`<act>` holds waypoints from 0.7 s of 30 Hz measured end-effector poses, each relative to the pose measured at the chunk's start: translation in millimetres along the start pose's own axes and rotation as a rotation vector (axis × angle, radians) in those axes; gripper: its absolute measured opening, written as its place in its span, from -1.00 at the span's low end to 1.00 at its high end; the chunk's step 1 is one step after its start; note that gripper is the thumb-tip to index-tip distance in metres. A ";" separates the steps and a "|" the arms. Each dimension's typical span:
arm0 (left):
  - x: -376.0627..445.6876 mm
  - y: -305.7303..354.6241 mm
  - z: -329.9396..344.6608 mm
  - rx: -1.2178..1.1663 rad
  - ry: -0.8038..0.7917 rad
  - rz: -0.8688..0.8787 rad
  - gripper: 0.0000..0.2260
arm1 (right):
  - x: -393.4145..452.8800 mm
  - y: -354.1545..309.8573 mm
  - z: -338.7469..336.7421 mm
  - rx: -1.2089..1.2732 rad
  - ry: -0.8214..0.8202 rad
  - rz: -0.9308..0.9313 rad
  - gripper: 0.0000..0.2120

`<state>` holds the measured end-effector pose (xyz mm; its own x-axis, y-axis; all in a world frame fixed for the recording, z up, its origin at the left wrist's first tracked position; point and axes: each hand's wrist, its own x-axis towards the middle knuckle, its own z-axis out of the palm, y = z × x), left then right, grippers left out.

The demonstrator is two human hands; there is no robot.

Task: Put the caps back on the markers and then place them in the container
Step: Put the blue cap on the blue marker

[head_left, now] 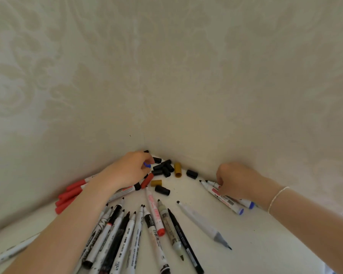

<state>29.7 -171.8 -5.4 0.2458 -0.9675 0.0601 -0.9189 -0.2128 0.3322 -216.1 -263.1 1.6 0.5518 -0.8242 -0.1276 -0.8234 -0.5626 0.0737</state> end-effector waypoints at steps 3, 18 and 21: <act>-1.3 2.2 5.3 -0.028 -0.051 0.000 -0.69 | -0.7 -3.6 4.7 0.006 -0.010 -0.018 -0.77; 5.2 -15.6 7.7 -0.053 -0.084 -0.057 -0.70 | 9.4 -22.0 3.8 0.184 -0.074 -0.074 -0.69; 6.0 -20.5 8.1 -0.062 -0.061 -0.075 -0.68 | 14.6 -26.5 -10.5 0.837 -0.162 -0.026 -0.75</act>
<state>47.5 -174.3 -19.5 0.2921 -0.9561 -0.0239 -0.8771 -0.2778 0.3918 -184.8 -260.8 8.2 0.5987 -0.7565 -0.2632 -0.6724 -0.2962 -0.6783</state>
